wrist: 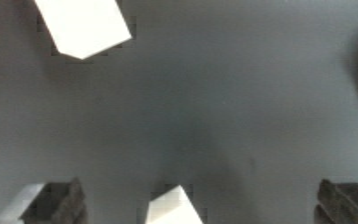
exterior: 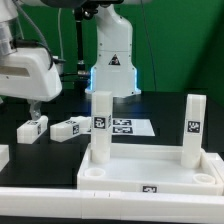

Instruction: Assemble desk

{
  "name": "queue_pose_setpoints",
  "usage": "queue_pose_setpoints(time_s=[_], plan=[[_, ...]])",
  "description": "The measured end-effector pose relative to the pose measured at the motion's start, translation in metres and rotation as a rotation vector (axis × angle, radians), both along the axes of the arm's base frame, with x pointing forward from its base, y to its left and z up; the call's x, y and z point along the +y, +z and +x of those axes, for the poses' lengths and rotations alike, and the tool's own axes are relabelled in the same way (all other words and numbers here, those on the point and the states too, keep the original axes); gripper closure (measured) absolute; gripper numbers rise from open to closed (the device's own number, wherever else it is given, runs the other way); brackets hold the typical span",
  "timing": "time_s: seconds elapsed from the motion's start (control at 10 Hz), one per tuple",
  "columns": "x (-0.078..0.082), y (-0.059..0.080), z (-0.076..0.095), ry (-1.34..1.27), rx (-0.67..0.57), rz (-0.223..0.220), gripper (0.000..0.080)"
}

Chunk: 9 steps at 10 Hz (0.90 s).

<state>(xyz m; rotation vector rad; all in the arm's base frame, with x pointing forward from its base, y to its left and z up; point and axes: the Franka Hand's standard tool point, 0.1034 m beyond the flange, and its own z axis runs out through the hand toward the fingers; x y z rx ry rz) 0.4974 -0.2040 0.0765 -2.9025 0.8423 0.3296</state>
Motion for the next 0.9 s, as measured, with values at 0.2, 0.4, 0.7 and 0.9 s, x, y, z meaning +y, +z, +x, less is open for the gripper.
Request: queue_pose_setpoints(time_s=[0.2,0.4,0.7,0.9], plan=[[0.009,-0.001,0.001,0.008,0.024,0.006,0.015],[0.01,-0.003,-0.005,-0.004,0.059,0.035,0.015],[0.018,-0.02,-0.044,-0.081,0.255,0.172,0.015],[0.02,-0.021,-0.055,-0.101,0.372,0.243,0.015]])
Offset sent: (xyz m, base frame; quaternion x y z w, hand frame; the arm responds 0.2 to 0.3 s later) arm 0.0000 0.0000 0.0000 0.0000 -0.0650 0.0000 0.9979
